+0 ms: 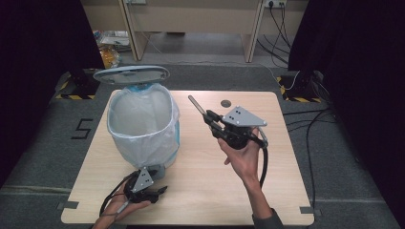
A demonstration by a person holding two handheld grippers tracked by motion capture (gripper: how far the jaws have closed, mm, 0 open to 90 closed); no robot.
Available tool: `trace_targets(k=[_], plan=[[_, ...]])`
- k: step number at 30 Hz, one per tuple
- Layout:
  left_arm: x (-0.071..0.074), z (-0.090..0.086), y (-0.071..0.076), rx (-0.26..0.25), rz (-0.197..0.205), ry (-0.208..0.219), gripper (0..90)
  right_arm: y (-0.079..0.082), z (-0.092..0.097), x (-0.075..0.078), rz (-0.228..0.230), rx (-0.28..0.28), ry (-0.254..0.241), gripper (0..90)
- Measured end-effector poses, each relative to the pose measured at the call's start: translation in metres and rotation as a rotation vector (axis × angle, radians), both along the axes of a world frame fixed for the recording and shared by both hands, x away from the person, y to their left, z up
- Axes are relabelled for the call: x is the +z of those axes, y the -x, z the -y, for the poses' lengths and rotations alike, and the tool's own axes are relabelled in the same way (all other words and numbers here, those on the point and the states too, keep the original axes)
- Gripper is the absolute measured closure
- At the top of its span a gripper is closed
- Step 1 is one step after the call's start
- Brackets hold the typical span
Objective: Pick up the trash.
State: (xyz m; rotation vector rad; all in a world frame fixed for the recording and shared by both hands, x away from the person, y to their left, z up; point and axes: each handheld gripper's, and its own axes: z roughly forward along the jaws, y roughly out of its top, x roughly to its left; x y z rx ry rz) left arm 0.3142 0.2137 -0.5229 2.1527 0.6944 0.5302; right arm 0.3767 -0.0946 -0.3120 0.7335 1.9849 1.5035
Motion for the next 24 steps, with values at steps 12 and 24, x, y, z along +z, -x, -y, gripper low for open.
trace_targets(k=[12,24], plan=[[0.0,0.0,0.0,0.001,0.001,0.001,29.7,-0.007,-0.021,0.015,0.012,0.046,0.002,79.6],[0.0,0.0,0.0,0.0,-0.004,0.004,29.7,-0.014,-0.048,0.024,0.008,0.086,0.013,79.7]])
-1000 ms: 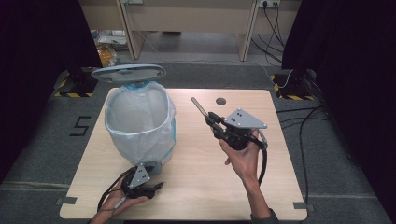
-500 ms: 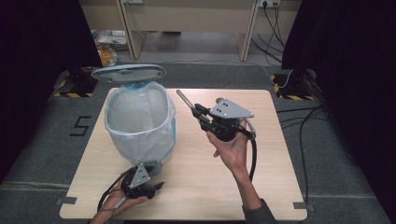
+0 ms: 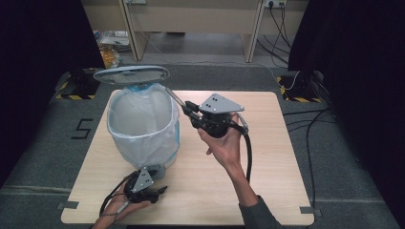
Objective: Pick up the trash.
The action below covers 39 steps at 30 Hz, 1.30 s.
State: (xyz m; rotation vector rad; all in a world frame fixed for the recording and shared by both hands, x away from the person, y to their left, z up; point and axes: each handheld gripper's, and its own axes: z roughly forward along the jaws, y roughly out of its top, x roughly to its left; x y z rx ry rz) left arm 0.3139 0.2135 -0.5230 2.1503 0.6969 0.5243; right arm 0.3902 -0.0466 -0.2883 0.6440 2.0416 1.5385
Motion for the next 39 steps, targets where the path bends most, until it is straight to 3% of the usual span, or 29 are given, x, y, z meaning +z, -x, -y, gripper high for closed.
trace_targets(k=[25,39], plan=[[0.0,0.0,0.0,-0.004,0.003,-0.008,30.0,-0.018,-0.061,0.006,-0.011,0.097,0.038,79.6],[0.0,-0.001,0.0,-0.005,0.001,-0.004,30.0,-0.026,-0.085,0.005,-0.021,0.131,0.043,79.6]])
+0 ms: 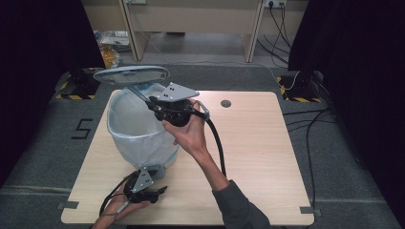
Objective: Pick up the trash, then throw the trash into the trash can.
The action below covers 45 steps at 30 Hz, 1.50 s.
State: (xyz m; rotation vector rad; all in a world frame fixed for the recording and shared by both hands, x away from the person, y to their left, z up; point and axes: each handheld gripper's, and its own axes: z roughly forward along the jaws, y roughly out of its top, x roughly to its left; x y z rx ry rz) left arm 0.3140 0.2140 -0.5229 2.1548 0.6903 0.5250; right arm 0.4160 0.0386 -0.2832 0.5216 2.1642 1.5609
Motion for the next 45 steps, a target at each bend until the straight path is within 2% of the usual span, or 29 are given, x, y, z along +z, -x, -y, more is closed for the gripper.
trace_targets(k=[22,36,37,40,41,45], plan=[[0.0,0.0,0.0,-0.001,0.001,-0.002,30.2,-0.007,-0.022,-0.001,-0.007,0.027,0.022,79.6],[0.0,0.0,0.0,0.0,0.003,-0.004,30.2,-0.013,-0.027,-0.007,-0.024,0.022,0.039,79.1],[0.0,0.0,0.0,0.0,0.004,-0.004,30.2,-0.015,-0.027,-0.008,-0.038,0.031,0.041,71.1],[0.0,0.0,0.0,-0.001,0.001,-0.002,30.2,-0.015,-0.027,-0.009,-0.041,0.027,0.038,67.8],[0.0,0.0,0.0,-0.002,0.001,-0.004,30.2,-0.015,-0.026,-0.009,-0.047,0.02,0.036,62.3],[0.0,0.0,0.0,0.0,0.004,-0.003,30.2,-0.014,-0.023,-0.009,-0.047,0.017,0.027,59.3]])
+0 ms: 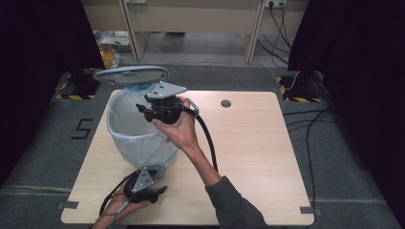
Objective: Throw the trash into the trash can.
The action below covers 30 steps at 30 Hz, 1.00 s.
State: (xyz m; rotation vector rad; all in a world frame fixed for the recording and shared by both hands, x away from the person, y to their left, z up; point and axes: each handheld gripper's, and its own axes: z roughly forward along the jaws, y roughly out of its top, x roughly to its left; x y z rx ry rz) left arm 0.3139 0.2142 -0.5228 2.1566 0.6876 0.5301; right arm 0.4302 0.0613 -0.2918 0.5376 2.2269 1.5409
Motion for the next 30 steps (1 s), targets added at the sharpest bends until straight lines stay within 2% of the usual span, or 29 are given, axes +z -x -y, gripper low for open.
trace_targets(k=[7,11,12,15,18,19,20,27,30], plan=[[0.0,0.0,0.0,0.001,0.001,-0.001,30.2,0.007,0.016,0.002,0.0,-0.016,-0.005,50.1],[0.0,0.0,0.0,0.001,0.0,0.0,30.2,0.009,0.024,0.003,0.003,-0.027,-0.01,47.9],[0.0,0.0,0.0,0.0,0.0,0.001,30.2,0.011,0.032,0.003,0.009,-0.041,-0.013,45.6],[0.0,0.0,0.0,0.0,0.001,-0.001,30.1,0.012,0.039,0.003,0.009,-0.048,-0.014,45.3],[0.0,0.0,0.0,0.001,0.002,-0.001,30.2,0.016,0.058,0.001,0.015,-0.071,-0.014,44.1],[0.0,0.0,0.0,0.001,0.002,-0.001,30.2,0.016,0.058,0.001,0.015,-0.071,-0.014,44.1],[0.0,0.0,0.0,0.001,0.003,-0.004,30.2,0.018,0.068,0.001,0.012,-0.082,-0.024,43.6],[0.0,0.0,0.0,0.0,0.0,-0.001,30.2,0.02,0.09,0.001,0.01,-0.118,-0.032,42.1],[0.0,0.0,0.0,0.0,0.0,0.0,30.2,0.022,0.105,-0.002,0.004,-0.147,-0.035,41.0]])
